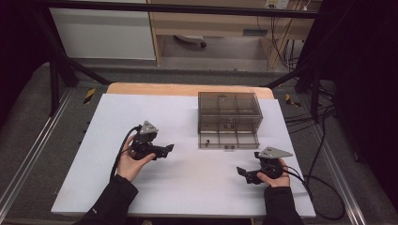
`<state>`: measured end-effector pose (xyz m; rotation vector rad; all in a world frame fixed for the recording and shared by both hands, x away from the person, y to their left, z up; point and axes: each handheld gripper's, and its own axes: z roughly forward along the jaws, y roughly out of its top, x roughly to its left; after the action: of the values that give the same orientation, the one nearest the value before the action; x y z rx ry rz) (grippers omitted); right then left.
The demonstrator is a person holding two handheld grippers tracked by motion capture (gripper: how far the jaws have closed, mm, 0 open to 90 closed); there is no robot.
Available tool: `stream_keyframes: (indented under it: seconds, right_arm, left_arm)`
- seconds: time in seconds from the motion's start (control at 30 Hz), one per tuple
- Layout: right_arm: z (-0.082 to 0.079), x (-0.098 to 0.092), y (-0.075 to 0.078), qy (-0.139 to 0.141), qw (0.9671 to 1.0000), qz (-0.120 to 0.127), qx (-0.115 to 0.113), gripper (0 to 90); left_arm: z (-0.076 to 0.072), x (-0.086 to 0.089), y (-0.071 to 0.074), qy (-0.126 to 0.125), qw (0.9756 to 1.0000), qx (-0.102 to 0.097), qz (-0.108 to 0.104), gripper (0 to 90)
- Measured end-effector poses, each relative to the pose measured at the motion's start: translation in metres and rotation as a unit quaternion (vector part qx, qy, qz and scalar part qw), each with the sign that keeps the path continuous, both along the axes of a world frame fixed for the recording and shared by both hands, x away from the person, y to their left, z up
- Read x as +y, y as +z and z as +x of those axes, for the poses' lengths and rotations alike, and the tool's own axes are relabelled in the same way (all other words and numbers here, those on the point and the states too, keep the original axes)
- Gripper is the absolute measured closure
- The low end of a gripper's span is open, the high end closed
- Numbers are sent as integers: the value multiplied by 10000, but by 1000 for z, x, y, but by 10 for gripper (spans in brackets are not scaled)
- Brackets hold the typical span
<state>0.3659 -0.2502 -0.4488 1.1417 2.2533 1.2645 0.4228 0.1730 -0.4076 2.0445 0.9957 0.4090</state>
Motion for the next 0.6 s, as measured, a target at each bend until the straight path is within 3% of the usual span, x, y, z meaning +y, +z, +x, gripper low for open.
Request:
stream_keyframes:
  seconds: [0.3,0.6]
  right_arm:
    - [0,0,0,-9,10000,-25,-11,6]
    - [0,0,1,-27,10000,-15,-30,6]
  left_arm:
    - [-16,27,-7,82,9999,-106,-17,134]
    - [-27,50,-13,235,9997,-86,-19,134]
